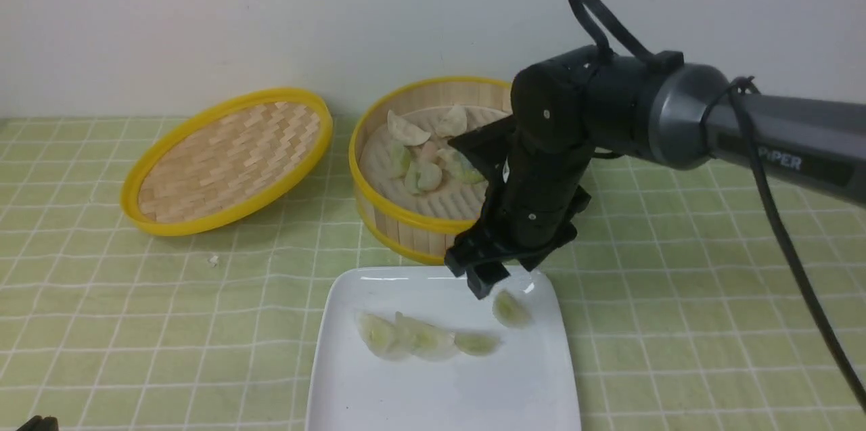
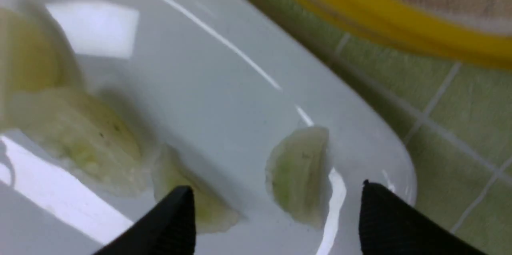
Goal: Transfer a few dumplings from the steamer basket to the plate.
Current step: Use the right arm to put the dumpling into the plate, then use the right arm to grab a dumpling from inside the steamer, then use the right arm to put the dumpling into the plate
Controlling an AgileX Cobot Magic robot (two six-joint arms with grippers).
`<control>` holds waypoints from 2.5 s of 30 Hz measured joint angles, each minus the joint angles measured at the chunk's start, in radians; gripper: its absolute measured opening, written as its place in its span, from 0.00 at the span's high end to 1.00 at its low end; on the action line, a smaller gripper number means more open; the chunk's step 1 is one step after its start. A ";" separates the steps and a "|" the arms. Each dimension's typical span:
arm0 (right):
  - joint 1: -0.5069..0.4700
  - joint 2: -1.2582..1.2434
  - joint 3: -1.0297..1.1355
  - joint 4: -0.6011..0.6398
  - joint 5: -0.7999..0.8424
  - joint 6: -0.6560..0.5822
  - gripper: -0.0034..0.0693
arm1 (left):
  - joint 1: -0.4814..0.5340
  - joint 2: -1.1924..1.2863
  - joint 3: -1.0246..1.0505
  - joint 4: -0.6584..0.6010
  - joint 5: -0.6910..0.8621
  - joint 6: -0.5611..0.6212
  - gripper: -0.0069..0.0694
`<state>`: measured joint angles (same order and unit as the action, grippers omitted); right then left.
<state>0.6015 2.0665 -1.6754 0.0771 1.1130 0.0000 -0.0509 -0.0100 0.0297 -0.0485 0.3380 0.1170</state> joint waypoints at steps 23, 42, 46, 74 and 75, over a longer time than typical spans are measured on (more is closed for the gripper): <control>-0.128 0.412 -0.670 -0.008 -0.048 0.009 0.18 | 0.000 0.000 0.000 0.000 0.000 0.000 0.92; -0.131 0.454 -0.733 0.012 0.042 -0.038 0.35 | 0.000 0.000 0.000 0.000 0.000 0.000 0.92; -0.131 0.413 -0.798 0.012 0.120 -0.038 0.35 | 0.000 0.000 0.000 0.000 0.000 0.000 0.92; 0.071 -0.189 0.339 0.192 -0.082 -0.029 0.35 | 0.000 0.000 0.000 0.000 0.000 0.000 0.92; 0.071 -0.173 0.340 0.201 -0.103 -0.029 0.35 | 0.000 0.000 0.000 0.000 0.000 0.000 0.92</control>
<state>0.6729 1.8936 -1.3359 0.2777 1.0105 -0.0291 -0.0509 -0.0100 0.0297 -0.0485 0.3380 0.1170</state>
